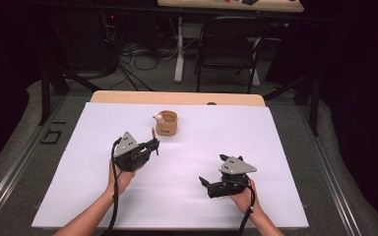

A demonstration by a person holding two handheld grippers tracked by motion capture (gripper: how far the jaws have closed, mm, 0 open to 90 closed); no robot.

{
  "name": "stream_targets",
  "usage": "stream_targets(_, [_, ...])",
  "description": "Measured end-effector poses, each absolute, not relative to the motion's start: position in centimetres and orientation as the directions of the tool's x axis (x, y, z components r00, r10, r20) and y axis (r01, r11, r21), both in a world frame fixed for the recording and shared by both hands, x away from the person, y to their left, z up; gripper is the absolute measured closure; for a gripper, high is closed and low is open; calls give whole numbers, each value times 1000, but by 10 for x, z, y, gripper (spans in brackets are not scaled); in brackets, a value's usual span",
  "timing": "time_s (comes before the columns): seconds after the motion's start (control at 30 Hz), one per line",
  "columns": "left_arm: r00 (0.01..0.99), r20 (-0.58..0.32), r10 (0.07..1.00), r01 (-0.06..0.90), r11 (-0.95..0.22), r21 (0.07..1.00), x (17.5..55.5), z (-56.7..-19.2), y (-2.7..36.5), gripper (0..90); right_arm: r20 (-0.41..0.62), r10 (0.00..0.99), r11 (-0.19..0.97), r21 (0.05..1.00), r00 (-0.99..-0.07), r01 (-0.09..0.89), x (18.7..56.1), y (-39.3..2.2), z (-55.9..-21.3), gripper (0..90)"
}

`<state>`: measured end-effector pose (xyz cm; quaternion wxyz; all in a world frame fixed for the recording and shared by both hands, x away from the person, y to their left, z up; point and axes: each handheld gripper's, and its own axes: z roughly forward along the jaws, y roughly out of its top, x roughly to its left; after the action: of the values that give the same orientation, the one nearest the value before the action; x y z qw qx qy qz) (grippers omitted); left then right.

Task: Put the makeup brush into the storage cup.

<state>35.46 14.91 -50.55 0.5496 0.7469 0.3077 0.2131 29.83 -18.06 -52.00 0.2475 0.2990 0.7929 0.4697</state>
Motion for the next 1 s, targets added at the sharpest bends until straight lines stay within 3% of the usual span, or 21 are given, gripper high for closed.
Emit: stream_targets(1.0, [694, 2, 720, 204, -199, 959, 392, -465, 140, 832, -114, 703, 382, 893, -702, 239, 301, -180, -521, 0])
